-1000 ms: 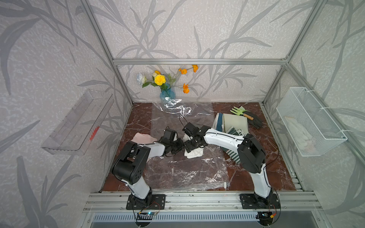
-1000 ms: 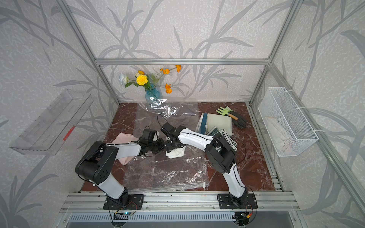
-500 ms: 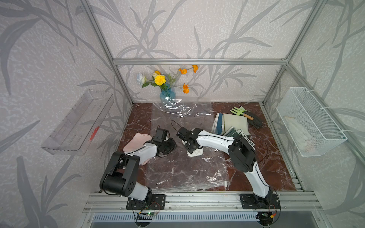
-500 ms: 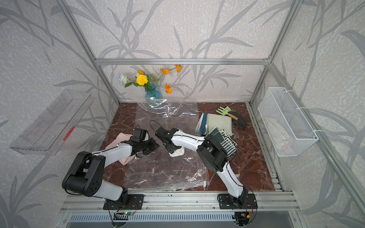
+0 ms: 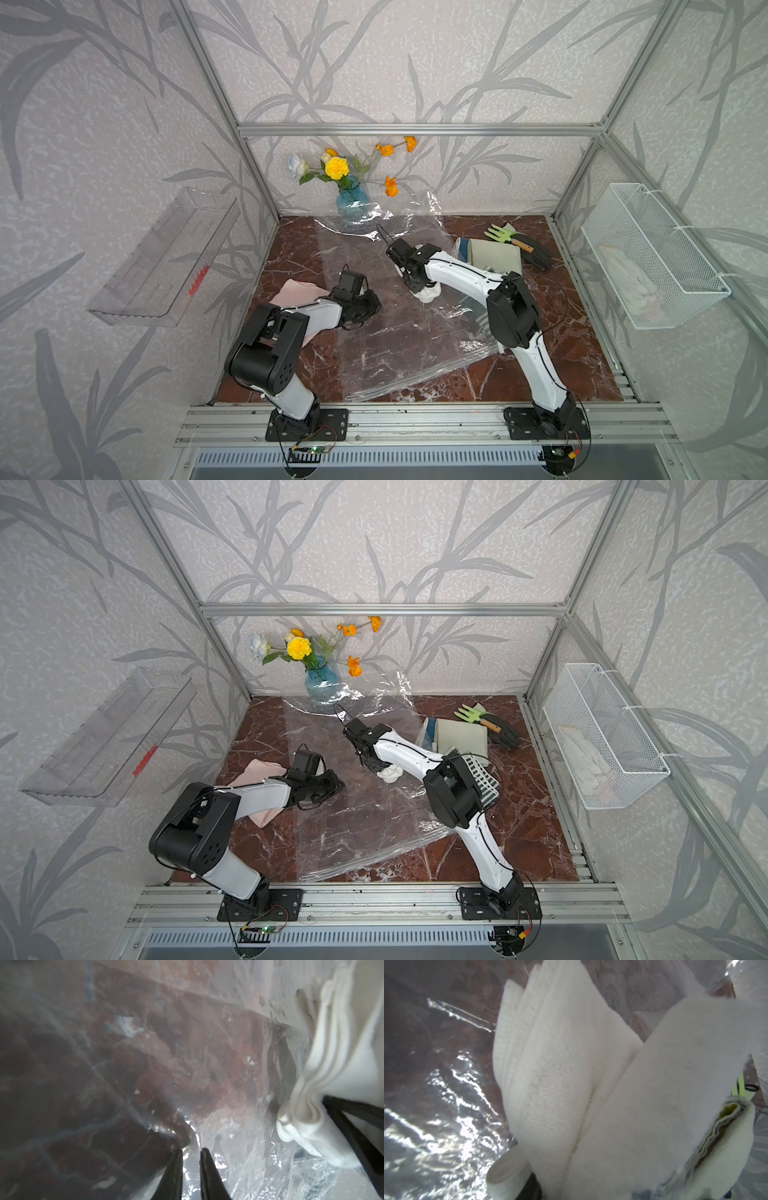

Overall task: Place the folded towel into the vacuum bag
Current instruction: Adjust the vacuum bag at the center of the board, then open the vacuum bag at the center of the board.

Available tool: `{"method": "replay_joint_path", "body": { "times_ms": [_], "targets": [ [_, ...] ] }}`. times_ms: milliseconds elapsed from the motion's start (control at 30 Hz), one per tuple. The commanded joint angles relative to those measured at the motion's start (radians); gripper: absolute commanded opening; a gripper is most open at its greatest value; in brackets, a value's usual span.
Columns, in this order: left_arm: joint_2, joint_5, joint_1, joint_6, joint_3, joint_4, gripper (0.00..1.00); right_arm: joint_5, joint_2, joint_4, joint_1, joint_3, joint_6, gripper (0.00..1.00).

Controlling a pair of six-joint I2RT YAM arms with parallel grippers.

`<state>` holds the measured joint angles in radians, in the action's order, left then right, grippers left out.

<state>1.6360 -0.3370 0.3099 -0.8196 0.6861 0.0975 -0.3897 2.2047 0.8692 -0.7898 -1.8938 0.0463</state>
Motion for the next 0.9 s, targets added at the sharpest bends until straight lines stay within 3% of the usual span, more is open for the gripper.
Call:
{"method": "replay_joint_path", "body": {
  "times_ms": [0,200,367,567,767,867],
  "targets": [
    [0.088,0.062,0.003,0.002,-0.010,-0.084,0.19,0.118,-0.219,-0.018,-0.011,0.100,0.093,0.10],
    [0.132,0.084,0.001,0.042,0.053,-0.116,0.19,0.324,-0.394,-0.163,-0.012,0.473,0.272,0.09],
    [0.145,0.087,0.001,0.068,0.102,-0.153,0.20,0.377,-0.355,-0.248,-0.010,0.599,0.323,0.08],
    [0.037,0.065,0.003,0.139,0.158,-0.290,0.25,0.336,-0.197,-0.267,0.015,0.554,0.342,0.07],
    [-0.161,0.098,0.024,0.262,0.203,-0.504,0.46,0.353,-0.052,-0.275,0.058,0.420,0.406,0.06],
    [-0.221,0.106,0.050,0.298,0.212,-0.566,0.53,0.358,0.020,-0.223,0.059,0.299,0.368,0.05]
  ]
}}
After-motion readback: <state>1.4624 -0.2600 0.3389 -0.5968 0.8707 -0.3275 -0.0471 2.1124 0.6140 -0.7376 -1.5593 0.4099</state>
